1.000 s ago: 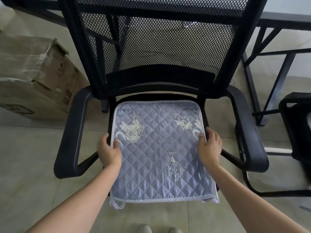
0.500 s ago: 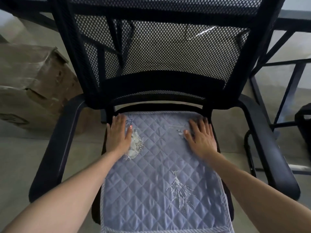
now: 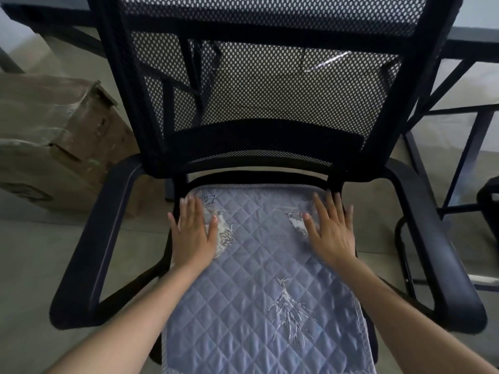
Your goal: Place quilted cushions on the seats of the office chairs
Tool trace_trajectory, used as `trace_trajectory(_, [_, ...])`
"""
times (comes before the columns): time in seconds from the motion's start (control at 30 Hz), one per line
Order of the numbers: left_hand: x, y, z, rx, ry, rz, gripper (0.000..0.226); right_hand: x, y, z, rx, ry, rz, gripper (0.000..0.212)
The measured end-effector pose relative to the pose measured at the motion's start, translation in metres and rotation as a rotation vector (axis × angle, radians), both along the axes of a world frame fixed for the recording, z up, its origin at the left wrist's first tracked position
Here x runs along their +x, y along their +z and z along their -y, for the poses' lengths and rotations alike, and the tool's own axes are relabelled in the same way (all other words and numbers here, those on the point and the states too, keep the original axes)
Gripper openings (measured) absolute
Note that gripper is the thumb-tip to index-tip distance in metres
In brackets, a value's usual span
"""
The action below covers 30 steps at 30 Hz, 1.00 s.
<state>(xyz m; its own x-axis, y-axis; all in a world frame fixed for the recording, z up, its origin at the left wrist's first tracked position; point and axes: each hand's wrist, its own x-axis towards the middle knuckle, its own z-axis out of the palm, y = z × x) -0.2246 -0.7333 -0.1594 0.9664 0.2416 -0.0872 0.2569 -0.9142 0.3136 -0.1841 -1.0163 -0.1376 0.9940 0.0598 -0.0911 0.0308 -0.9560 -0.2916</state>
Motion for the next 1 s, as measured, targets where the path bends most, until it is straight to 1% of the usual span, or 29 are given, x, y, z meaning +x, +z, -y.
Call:
trace_trajectory(0.03, [-0.017, 0.002, 0.005, -0.014, 0.005, 0.022, 0.073, -0.013, 0.005, -0.001, 0.012, -0.006, 0.019, 0.068])
trace_trajectory(0.1, [-0.054, 0.0, 0.017, -0.045, 0.011, 0.021, 0.069, -0.044, 0.008, -0.002, 0.019, 0.0, -0.006, 0.066])
trace_trajectory(0.2, [-0.096, -0.008, 0.027, -0.018, 0.029, -0.047, 0.069, -0.087, 0.005, -0.001, 0.013, -0.011, -0.084, 0.066])
trace_trajectory(0.33, [-0.115, -0.012, 0.031, 0.028, 0.09, -0.094, 0.069, -0.117, 0.001, 0.0, -0.008, -0.075, -0.104, 0.069])
trace_trajectory(0.43, [-0.129, -0.011, 0.035, 0.044, 0.111, -0.11, 0.069, -0.133, -0.006, 0.0, -0.051, -0.101, -0.143, 0.066])
trace_trajectory(0.53, [-0.14, -0.013, 0.033, 0.055, 0.116, -0.135, 0.069, -0.14, -0.013, 0.007, -0.088, -0.104, -0.151, 0.064])
trace_trajectory(0.67, [-0.141, -0.014, 0.029, 0.056, 0.132, -0.16, 0.07, -0.139, -0.018, 0.018, -0.09, -0.082, -0.136, 0.061])
trace_trajectory(0.77, [-0.138, -0.009, 0.03, 0.065, 0.13, -0.21, 0.071, -0.137, -0.015, 0.018, -0.079, -0.072, -0.167, 0.059])
trace_trajectory(0.87, [-0.135, 0.006, 0.03, 0.041, 0.145, -0.258, 0.068, -0.136, 0.001, 0.018, -0.048, -0.071, -0.216, 0.068])
trace_trajectory(0.9, [-0.133, 0.016, 0.03, 0.006, 0.16, -0.271, 0.069, -0.135, 0.011, 0.018, -0.029, -0.085, -0.234, 0.068])
trace_trajectory(1.0, [-0.127, 0.052, 0.03, 0.01, 0.162, -0.3, 0.08, -0.132, 0.049, 0.018, 0.022, -0.134, -0.243, 0.065])
